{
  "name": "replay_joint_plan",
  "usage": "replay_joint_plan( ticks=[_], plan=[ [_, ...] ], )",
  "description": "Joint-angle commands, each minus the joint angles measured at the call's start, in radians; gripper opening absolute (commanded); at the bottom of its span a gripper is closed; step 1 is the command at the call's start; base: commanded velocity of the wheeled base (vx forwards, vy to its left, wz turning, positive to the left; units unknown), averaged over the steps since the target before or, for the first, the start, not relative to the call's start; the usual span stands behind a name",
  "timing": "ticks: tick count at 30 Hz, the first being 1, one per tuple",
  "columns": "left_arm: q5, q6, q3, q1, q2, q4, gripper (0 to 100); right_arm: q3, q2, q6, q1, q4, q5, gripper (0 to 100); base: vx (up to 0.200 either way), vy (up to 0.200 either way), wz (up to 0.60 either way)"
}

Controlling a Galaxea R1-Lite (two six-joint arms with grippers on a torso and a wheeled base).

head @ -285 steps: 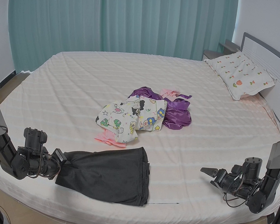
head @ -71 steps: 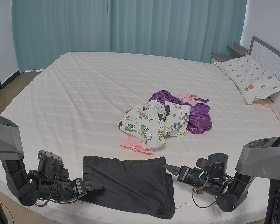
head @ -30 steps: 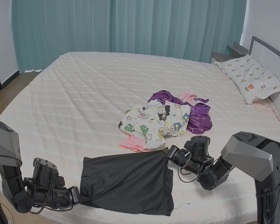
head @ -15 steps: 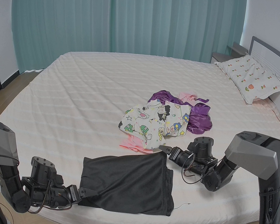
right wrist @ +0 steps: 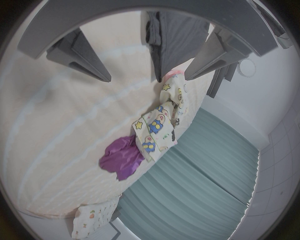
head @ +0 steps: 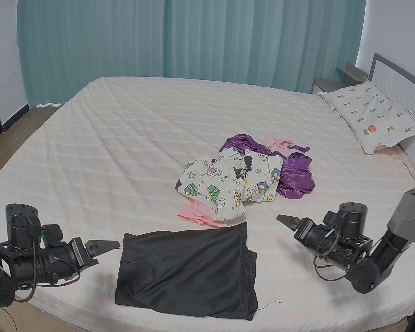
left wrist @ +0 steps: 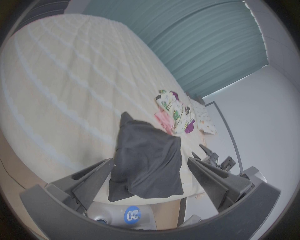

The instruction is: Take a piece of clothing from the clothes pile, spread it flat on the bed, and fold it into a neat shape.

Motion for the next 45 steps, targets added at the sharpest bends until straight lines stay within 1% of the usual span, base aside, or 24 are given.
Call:
replay_joint_plan(
  ticks=[1, 4, 7, 9, 11, 14, 15, 18, 19, 20, 22, 23, 24, 27, 29, 33, 34, 35, 37, 38, 40, 41, 43, 45],
  plan=[
    [0.038, 0.057, -0.009, 0.088, -0.341, 0.143, 100, 0.283, -0.424, -0.082, -0.032, -0.025, -0.014, 100, 0.0, 0.0, 0.0],
    [0.094, 0.102, 0.003, 0.088, -0.447, 0.195, 100, 0.377, -0.539, -0.151, -0.031, -0.026, -0.018, 100, 0.0, 0.0, 0.0],
    [0.13, 0.131, 0.02, 0.09, -0.59, 0.262, 100, 0.45, -0.671, -0.194, -0.021, -0.021, -0.072, 100, 0.0, 0.0, 0.0],
    [0.14, 0.158, 0.022, 0.09, -0.69, 0.336, 100, 0.479, -0.747, -0.214, -0.02, -0.014, -0.118, 100, 0.0, 0.0, 0.0],
    [0.147, 0.184, 0.016, 0.09, -0.797, 0.439, 100, 0.506, -0.818, -0.26, -0.021, -0.002, -0.156, 100, 0.0, 0.0, 0.0],
    [0.148, 0.201, 0.006, 0.09, -0.92, 0.543, 100, 0.538, -0.907, -0.323, -0.032, 0.006, -0.188, 100, 0.0, 0.0, 0.0],
    [0.156, 0.218, -0.004, 0.09, -0.989, 0.603, 100, 0.555, -0.974, -0.356, -0.034, 0.02, -0.198, 100, 0.0, 0.0, 0.0],
    [0.211, 0.261, -0.023, 0.09, -1.114, 0.755, 100, 0.578, -1.155, -0.452, -0.043, 0.156, -0.204, 100, 0.0, 0.0, 0.0],
    [0.211, 0.261, -0.023, 0.09, -1.114, 0.755, 100, 0.578, -1.155, -0.452, -0.043, 0.156, -0.204, 100, 0.0, 0.0, 0.0],
    [0.229, 0.284, -0.024, 0.09, -1.174, 0.808, 100, 0.573, -1.264, -0.472, -0.064, 0.276, -0.204, 100, 0.0, 0.0, 0.0],
    [0.234, 0.306, -0.02, 0.09, -1.228, 0.841, 100, 0.565, -1.375, -0.479, -0.089, 0.385, -0.202, 100, 0.0, 0.0, 0.0],
    [0.237, 0.309, -0.02, 0.09, -1.237, 0.845, 100, 0.564, -1.392, -0.479, -0.094, 0.4, -0.202, 100, 0.0, 0.0, 0.0],
    [0.249, 0.327, -0.015, 0.091, -1.277, 0.873, 100, 0.564, -1.47, -0.485, -0.115, 0.48, -0.202, 100, 0.0, 0.0, 0.0],
    [0.331, 0.378, -0.009, 0.091, -1.34, 0.931, 100, 0.573, -1.597, -0.496, -0.155, 0.6, -0.19, 100, 0.0, 0.0, 0.0],
    [0.389, 0.436, 0.003, 0.091, -1.401, 0.977, 100, 0.578, -1.688, -0.496, -0.169, 0.693, -0.181, 100, 0.0, 0.0, 0.0],
    [0.449, 0.565, 0.02, 0.091, -1.579, 1.039, 100, 0.568, -1.861, -0.499, -0.175, 0.904, -0.173, 100, 0.0, 0.0, 0.0],
    [0.483, 0.606, 0.029, 0.104, -1.602, 1.049, 100, 0.568, -1.909, -0.511, -0.175, 0.962, -0.172, 100, 0.0, 0.0, 0.0],
    [0.483, 0.606, 0.029, 0.104, -1.602, 1.049, 100, 0.568, -1.909, -0.511, -0.175, 0.962, -0.172, 100, 0.0, 0.0, 0.0],
    [0.564, 0.643, 0.045, 0.159, -1.614, 1.055, 100, 0.568, -2.011, -0.55, -0.181, 1.078, -0.172, 100, 0.0, 0.0, 0.0],
    [0.559, 0.674, 0.065, 0.18, -1.638, 1.057, 100, 0.578, -2.034, -0.557, -0.181, 1.098, -0.172, 100, 0.0, 0.0, 0.0],
    [0.576, 0.815, 0.104, 0.191, -1.687, 1.042, 100, 0.573, -2.036, -0.556, -0.198, 1.127, -0.172, 100, 0.0, 0.0, 0.0],
    [0.591, 0.858, 0.114, 0.191, -1.687, 1.029, 100, 0.573, -2.034, -0.557, -0.213, 1.127, -0.172, 100, 0.0, 0.0, 0.0],
    [0.624, 0.835, 0.118, 0.191, -1.687, 1.005, 100, 0.568, -2.037, -0.564, -0.248, 1.137, -0.172, 100, 0.0, 0.0, 0.0],
    [0.645, 0.833, 0.118, 0.191, -1.687, 1.002, 100, 0.567, -2.054, -0.611, -0.281, 1.14, -0.17, 100, 0.0, 0.0, 0.0]
  ],
)
